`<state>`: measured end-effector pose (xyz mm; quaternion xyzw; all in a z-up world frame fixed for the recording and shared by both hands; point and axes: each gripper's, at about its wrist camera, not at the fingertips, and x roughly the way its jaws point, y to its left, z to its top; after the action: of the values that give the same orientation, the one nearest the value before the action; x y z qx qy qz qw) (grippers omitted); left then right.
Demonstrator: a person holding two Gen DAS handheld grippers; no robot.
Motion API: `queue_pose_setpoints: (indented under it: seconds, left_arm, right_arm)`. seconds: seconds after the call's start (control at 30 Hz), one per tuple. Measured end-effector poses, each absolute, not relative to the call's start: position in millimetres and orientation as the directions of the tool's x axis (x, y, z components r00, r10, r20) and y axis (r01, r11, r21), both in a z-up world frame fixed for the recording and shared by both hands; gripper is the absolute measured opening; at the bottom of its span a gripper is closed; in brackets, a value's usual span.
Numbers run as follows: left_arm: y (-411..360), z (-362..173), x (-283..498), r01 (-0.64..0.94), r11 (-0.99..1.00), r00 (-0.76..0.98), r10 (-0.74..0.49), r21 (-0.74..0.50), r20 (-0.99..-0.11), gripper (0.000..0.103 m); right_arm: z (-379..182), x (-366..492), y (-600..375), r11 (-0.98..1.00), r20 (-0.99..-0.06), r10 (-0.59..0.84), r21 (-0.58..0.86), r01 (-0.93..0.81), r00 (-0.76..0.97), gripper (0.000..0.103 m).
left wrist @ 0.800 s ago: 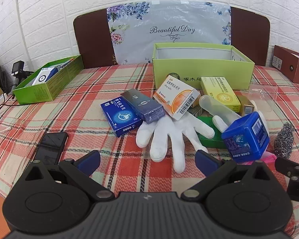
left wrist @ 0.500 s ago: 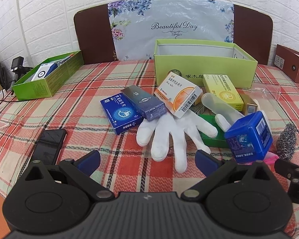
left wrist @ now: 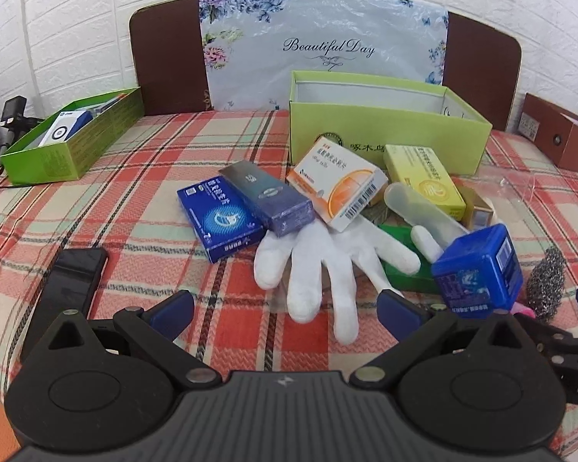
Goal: Organize objects
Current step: 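Move both grippers toward the pile of boxes on the table, then grasp the tall blue cosmetic box with left gripper while right grasps blue square container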
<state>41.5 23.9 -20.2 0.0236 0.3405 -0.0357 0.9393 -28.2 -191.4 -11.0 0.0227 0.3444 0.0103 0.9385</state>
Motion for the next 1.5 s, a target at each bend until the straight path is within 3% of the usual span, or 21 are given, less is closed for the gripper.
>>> queue_pose_setpoints:
  seconds: [0.27,0.53,0.67,0.73,0.8,0.87,0.93,1.0,1.03,1.07,1.13,1.3,1.5]
  left_arm:
    - [39,-21,67,0.155,0.983,0.749,-0.179,-0.095,-0.637,0.103]
    - [68,-12,130,-0.003,0.987,0.755,-0.105,-0.163,-0.647,0.101]
    - [62,-20,162,-0.026,0.983,0.725,-0.108,-0.184,-0.68,0.1]
    - [54,-24,173,-0.017,0.987,0.715,-0.102,-0.163,-0.692,0.1]
    - [48,-30,182,0.001,0.993,0.703,-0.086,-0.12,-0.706,0.1]
    - [47,-38,190,0.0,0.995,0.676,-0.07,-0.096,-0.733,0.093]
    - [48,-41,190,0.01,0.997,0.693,-0.066,-0.082,-0.718,0.088]
    - [50,-39,189,0.038,0.995,0.695,-0.093,-0.093,-0.713,0.076]
    - [50,-37,187,0.057,0.992,0.692,-0.118,-0.109,-0.712,0.061]
    - [50,-35,186,0.072,0.989,0.684,-0.145,-0.132,-0.715,0.053]
    - [51,-33,185,0.078,0.984,0.674,-0.169,-0.159,-0.719,0.045]
    - [50,-23,170,0.11,0.977,0.68,-0.21,-0.185,-0.703,0.043]
    - [45,17,132,0.205,0.963,0.743,-0.27,-0.177,-0.612,0.041]
  right_arm:
    - [-13,-11,-183,0.995,-0.595,0.088,0.016,-0.098,0.799,0.103]
    - [-6,12,-162,0.984,-0.559,0.124,-0.038,-0.174,0.82,0.103]
    - [-12,22,-157,0.984,-0.576,0.135,-0.02,-0.179,0.806,0.089]
    - [-15,25,-154,0.981,-0.594,0.141,-0.024,-0.192,0.792,0.086]
    - [-19,26,-152,0.98,-0.604,0.137,-0.032,-0.196,0.785,0.077]
    - [-21,28,-152,0.979,-0.611,0.146,-0.023,-0.201,0.778,0.069]
    - [-21,29,-152,0.978,-0.617,0.158,-0.011,-0.209,0.771,0.067]
    - [-21,28,-151,0.977,-0.616,0.157,-0.02,-0.214,0.772,0.065]
    - [-20,28,-150,0.976,-0.615,0.158,-0.023,-0.217,0.772,0.064]
    - [-20,28,-150,0.976,-0.615,0.16,-0.021,-0.219,0.772,0.063]
    - [-19,26,-151,0.975,-0.614,0.166,-0.014,-0.221,0.772,0.062]
    - [-13,19,-153,0.975,-0.601,0.175,-0.007,-0.224,0.779,0.058]
    - [4,5,-159,0.974,-0.556,0.199,0.023,-0.224,0.807,0.057]
